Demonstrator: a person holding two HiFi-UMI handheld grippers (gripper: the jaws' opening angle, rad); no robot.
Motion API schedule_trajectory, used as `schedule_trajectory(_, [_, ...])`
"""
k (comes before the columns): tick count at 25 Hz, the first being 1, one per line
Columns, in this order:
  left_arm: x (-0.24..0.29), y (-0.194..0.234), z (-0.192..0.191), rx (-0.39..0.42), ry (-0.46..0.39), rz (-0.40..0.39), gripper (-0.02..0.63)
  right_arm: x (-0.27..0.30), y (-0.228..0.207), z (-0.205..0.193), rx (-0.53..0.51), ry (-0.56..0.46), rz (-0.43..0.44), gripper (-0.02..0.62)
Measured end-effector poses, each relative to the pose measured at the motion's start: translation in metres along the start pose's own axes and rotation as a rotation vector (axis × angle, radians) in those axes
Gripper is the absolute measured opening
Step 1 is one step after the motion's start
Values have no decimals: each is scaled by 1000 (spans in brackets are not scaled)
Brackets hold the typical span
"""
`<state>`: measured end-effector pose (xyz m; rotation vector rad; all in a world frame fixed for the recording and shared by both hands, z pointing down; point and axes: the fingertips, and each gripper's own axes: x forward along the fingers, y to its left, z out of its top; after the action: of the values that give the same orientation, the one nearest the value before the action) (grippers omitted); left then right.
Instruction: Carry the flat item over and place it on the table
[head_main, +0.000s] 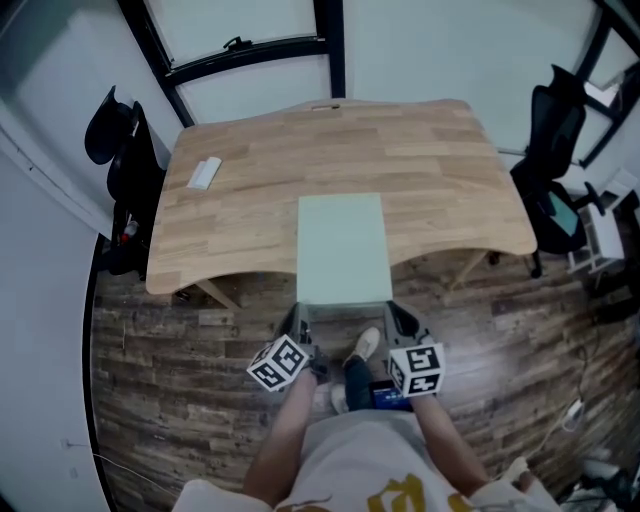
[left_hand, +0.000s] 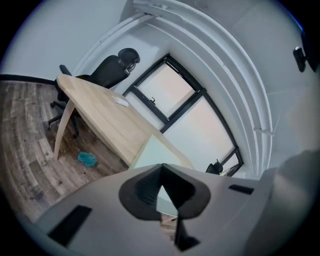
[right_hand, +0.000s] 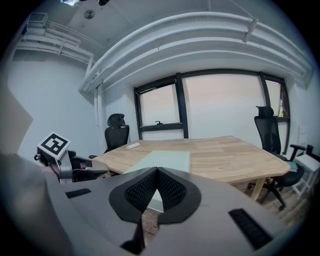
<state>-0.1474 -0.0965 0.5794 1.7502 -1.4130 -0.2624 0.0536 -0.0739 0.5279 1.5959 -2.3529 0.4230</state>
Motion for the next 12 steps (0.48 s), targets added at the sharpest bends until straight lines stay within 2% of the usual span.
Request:
schedule_trajectory(3, [0,-15,4,102,16,-20,2,-4,0,4,0,-8,-2,-2])
schedule_trajectory(8, [-3,-42,15,323,31,-33,2,-10,1,10,-2,-27,0,-2])
schedule_trajectory(12, [-8,-68,23,417,7,-96,2,-15,2,14,1,-43,0,-2])
